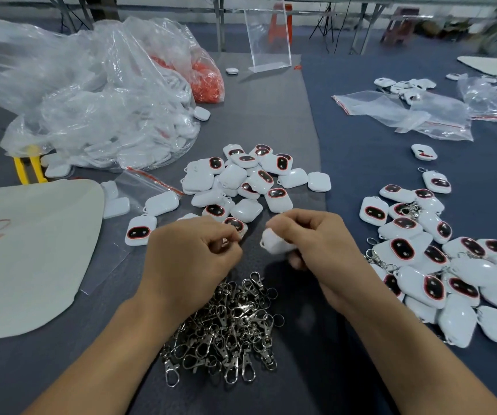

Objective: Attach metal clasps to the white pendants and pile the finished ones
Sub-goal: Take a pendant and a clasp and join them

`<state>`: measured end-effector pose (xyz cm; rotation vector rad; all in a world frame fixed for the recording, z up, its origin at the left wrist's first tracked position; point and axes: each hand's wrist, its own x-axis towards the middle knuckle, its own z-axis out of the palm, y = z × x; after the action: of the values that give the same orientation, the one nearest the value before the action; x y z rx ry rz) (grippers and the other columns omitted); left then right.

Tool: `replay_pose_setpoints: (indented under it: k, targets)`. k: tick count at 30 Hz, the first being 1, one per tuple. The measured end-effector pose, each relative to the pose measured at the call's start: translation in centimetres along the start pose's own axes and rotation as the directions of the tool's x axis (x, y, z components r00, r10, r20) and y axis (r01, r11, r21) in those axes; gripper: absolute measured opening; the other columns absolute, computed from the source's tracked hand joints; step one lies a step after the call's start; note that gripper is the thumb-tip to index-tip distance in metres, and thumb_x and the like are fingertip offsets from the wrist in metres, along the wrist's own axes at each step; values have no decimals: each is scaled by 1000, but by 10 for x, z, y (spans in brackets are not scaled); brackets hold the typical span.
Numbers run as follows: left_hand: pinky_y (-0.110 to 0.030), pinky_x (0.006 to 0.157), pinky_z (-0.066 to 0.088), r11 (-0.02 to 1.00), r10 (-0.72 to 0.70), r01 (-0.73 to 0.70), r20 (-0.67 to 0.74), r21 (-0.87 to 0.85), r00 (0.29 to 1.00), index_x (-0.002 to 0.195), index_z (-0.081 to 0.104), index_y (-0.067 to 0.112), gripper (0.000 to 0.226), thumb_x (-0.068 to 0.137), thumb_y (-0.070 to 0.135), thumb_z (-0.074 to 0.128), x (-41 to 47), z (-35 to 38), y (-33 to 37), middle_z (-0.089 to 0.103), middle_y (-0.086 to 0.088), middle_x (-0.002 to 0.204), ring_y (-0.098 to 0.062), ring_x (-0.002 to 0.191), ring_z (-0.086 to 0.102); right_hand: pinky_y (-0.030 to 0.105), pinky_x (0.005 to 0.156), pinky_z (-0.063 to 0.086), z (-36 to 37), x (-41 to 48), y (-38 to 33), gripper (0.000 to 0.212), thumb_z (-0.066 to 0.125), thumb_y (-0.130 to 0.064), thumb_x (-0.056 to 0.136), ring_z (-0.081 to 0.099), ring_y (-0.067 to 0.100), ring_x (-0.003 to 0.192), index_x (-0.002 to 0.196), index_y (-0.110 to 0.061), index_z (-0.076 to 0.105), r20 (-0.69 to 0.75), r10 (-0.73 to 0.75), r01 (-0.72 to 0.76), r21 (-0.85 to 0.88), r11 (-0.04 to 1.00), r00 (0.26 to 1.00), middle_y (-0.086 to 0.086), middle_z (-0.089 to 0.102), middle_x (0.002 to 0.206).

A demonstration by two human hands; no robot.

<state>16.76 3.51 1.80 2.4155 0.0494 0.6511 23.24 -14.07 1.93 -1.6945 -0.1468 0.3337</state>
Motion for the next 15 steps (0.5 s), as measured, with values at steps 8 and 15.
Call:
replay_pose_setpoints:
  k: [8, 15]
  targets:
    - [-30, 68, 45, 976, 69, -132, 325, 174, 943, 86, 78, 31, 25, 75, 44, 59, 3, 3, -3, 68, 12, 75, -11, 74, 60, 28, 53, 42, -1, 0, 2, 30, 65, -5, 85, 51, 14, 48, 93, -33, 58, 60, -115, 126, -255, 959, 992, 1, 65, 62]
    - [-3, 69, 33, 993, 103, -114, 303, 18, 947, 81, 79, 30, 15, 72, 34, 68, 5, 2, -8, 53, 28, 65, 18, 69, 49, 20, 46, 38, -5, 0, 1, 20, 69, -7, 88, 47, 9, 44, 89, -27, 64, 103, -155, 180, -313, 933, 983, -1, 62, 53]
